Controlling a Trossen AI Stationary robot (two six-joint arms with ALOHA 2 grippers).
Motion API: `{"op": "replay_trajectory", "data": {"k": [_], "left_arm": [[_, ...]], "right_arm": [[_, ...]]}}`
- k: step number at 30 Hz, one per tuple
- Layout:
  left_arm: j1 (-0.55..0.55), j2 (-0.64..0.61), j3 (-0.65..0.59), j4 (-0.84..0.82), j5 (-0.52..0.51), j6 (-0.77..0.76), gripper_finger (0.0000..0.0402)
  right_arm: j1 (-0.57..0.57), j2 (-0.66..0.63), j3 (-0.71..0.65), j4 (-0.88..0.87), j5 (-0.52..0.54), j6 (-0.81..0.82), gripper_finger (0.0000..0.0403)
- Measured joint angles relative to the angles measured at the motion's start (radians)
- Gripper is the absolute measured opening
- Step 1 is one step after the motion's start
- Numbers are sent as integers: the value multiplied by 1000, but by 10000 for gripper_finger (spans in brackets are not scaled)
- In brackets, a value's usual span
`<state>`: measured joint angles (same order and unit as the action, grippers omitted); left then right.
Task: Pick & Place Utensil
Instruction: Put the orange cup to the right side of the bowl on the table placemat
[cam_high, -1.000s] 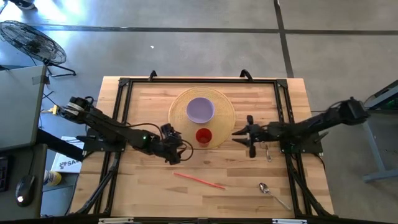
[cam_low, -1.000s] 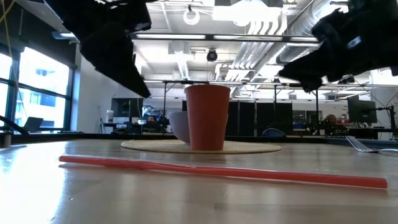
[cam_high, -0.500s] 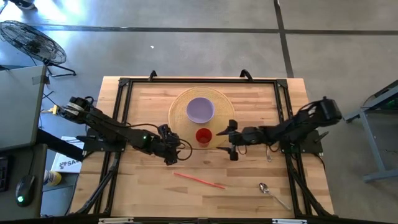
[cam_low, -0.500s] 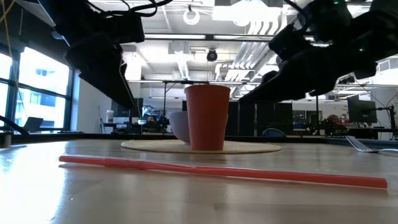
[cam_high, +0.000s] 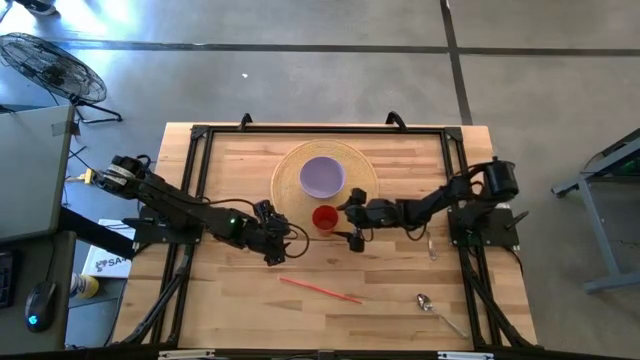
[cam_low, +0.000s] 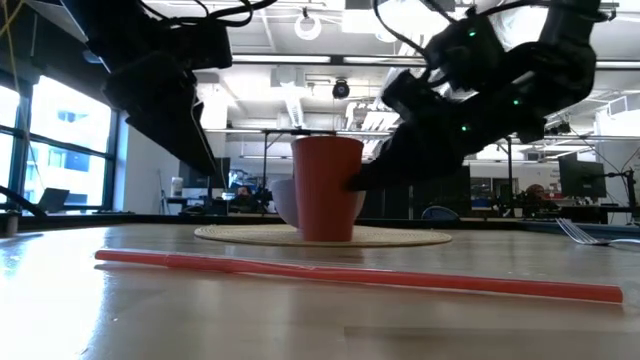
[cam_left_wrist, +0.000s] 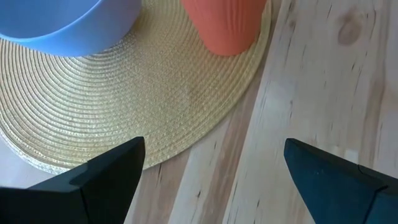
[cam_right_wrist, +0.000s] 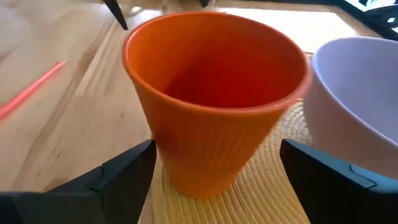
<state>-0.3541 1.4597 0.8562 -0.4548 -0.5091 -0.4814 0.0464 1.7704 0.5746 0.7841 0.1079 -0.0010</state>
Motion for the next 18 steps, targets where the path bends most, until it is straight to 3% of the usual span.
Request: {"op": "replay_trajectory", "data": {"k": [8,18], "left_arm": [[0,0,0,-5,2,-14,378],[0,0,0,-11,1,-21,378]], "right_arm": [[-1,85,74,14,-50,-7,341],[-12,164,85,210,-67,-34,370]]}}
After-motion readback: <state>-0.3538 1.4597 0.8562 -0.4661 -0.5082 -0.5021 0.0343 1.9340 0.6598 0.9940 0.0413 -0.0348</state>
